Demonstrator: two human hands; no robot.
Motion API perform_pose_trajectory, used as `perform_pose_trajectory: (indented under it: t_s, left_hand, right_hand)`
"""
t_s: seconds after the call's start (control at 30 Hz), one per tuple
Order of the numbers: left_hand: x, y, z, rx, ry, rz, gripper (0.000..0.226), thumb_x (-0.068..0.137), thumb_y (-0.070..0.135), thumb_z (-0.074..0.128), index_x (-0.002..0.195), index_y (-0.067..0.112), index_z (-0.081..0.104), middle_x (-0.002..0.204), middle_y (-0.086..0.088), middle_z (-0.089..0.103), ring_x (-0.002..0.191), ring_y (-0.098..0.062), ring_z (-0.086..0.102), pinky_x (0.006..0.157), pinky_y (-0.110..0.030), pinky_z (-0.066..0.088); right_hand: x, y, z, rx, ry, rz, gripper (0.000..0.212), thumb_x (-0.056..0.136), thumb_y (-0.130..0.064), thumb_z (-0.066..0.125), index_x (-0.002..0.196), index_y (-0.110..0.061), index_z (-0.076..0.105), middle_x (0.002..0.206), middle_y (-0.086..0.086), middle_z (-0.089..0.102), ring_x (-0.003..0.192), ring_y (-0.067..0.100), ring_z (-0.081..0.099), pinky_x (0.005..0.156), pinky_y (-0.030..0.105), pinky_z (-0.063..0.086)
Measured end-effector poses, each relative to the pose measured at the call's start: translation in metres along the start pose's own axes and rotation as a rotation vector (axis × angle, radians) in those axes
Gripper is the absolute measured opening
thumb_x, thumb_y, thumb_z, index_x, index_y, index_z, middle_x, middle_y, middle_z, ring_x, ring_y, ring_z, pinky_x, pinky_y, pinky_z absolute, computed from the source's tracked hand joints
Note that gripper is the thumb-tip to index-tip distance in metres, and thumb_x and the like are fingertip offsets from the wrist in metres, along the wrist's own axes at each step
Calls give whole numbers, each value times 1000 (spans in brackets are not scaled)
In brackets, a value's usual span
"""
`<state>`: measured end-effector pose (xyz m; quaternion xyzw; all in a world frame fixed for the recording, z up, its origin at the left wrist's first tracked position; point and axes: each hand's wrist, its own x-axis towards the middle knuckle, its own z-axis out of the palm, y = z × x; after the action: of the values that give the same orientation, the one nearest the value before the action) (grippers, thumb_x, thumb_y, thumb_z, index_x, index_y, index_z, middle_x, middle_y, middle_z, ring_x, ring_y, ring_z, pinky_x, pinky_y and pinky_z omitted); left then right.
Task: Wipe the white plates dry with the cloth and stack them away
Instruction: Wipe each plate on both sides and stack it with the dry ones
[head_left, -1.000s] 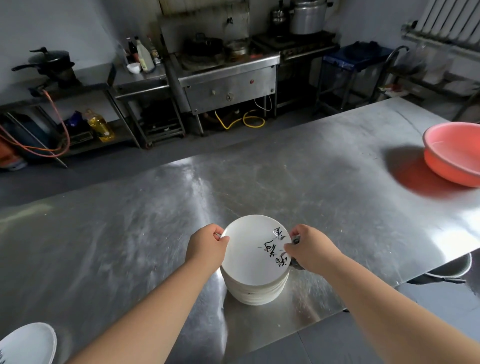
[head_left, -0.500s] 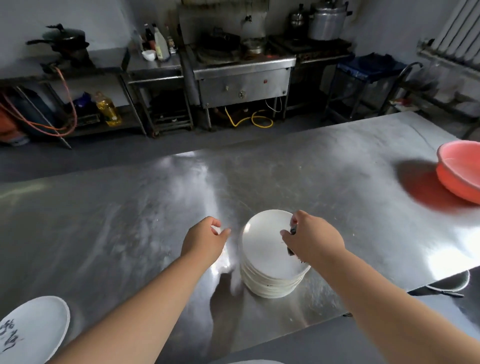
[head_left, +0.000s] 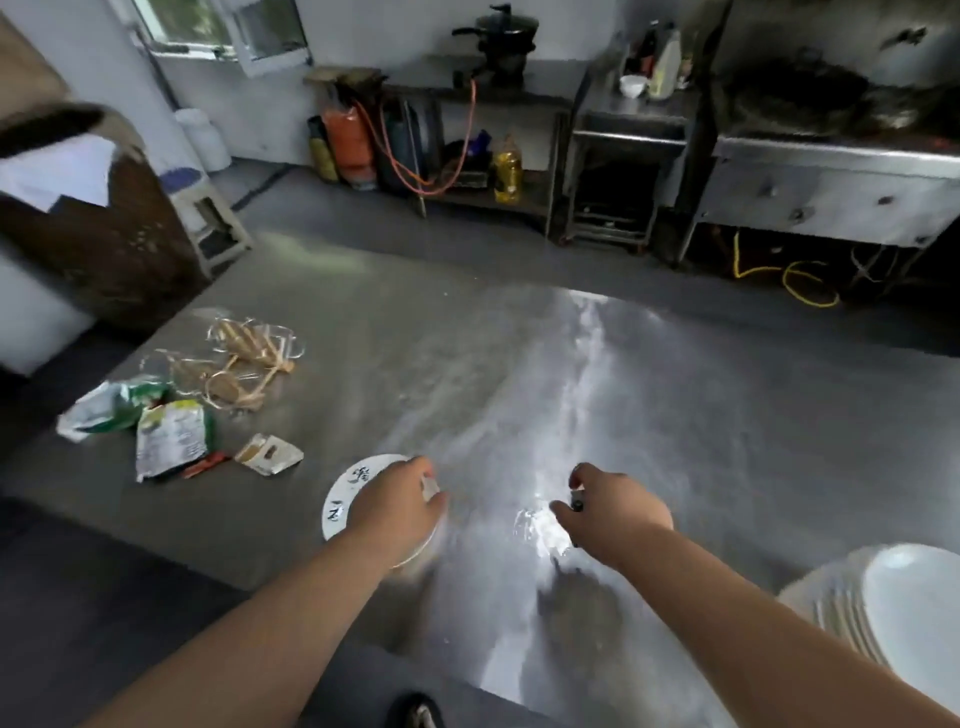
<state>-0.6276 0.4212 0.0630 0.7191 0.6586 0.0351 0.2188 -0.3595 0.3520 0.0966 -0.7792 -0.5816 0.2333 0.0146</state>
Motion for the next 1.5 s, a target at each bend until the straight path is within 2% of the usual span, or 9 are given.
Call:
perform_pose_trajectory:
  t_s: [0.2, 0.3, 0.4, 0.57, 0.77, 1.03, 1.23, 1.37, 1.5]
  left_hand:
    - [6, -117, -18, 302, 60, -101, 48, 91, 65, 55, 129, 37, 58, 130, 11, 62, 123, -18, 57, 105, -43, 37]
    - [14, -153, -17, 222, -41, -169, 48, 96, 64, 52, 134, 33, 54, 130, 6, 64, 122, -21, 60, 103, -42, 41]
    - [27, -175, -7, 26, -167, -236, 47, 98, 59, 55, 134, 29, 54, 124, 4, 68, 115, -23, 65, 98, -43, 52]
    - [46, -185, 9, -1, -251, -204, 22, 102, 47, 55, 103, 25, 56, 104, 3, 66, 94, -21, 64, 86, -40, 56]
    - [54, -186, 21, -27, -223, -150, 18, 108, 30, 48, 117, 15, 51, 111, -6, 66, 101, -28, 66, 81, -39, 53]
    - [54, -171, 5, 108, -164, -130, 17, 101, 24, 54, 116, 16, 52, 110, -6, 70, 103, -28, 69, 79, -37, 57]
    - [55, -137, -24, -159, -161, -51, 12, 102, 28, 56, 93, 27, 48, 87, 5, 65, 75, -17, 64, 58, -31, 47]
    - [55, -95, -33, -586, -296, -45, 17, 103, 16, 55, 107, 33, 53, 103, 2, 74, 80, -23, 76, 63, -39, 64]
    - [45, -43, -25, -886, -344, -71, 21, 104, 8, 54, 115, 26, 55, 112, -9, 72, 78, -24, 72, 70, -49, 65]
  right_hand:
    - [38, -94, 64, -83, -121, -107, 32, 98, -58, 52, 116, -32, 56, 100, -17, 68, 92, 16, 63, 69, 30, 47]
    - [52, -123, 90, -93, -168, -92, 28, 97, -60, 52, 103, -32, 54, 79, -14, 58, 83, 16, 58, 65, 31, 47]
    - [65, -140, 111, -81, -239, -41, 30, 96, -60, 51, 97, -30, 52, 82, -11, 68, 82, 14, 65, 72, 32, 56]
    - [72, -156, 129, -72, -290, 39, 22, 96, -48, 49, 96, -28, 58, 89, -10, 73, 81, 15, 68, 73, 30, 58]
    - [73, -162, 137, -34, -358, 108, 36, 98, -36, 51, 71, -22, 72, 71, -6, 75, 63, 15, 70, 62, 28, 59]
    - [54, -161, 131, 148, -333, 158, 20, 94, -32, 52, 84, -23, 66, 66, -11, 74, 69, 13, 73, 70, 32, 63]
    - [43, -137, 101, 208, -253, 166, 20, 101, -40, 54, 98, -22, 61, 79, -5, 64, 67, 12, 60, 59, 23, 45]
    - [33, -104, 72, 334, -180, 258, 20, 90, -35, 56, 88, -16, 61, 76, -1, 75, 70, 20, 72, 62, 33, 61]
    - [16, -60, 43, 395, -99, 293, 17, 87, -33, 59, 81, -17, 58, 75, 1, 74, 74, 25, 72, 65, 33, 58]
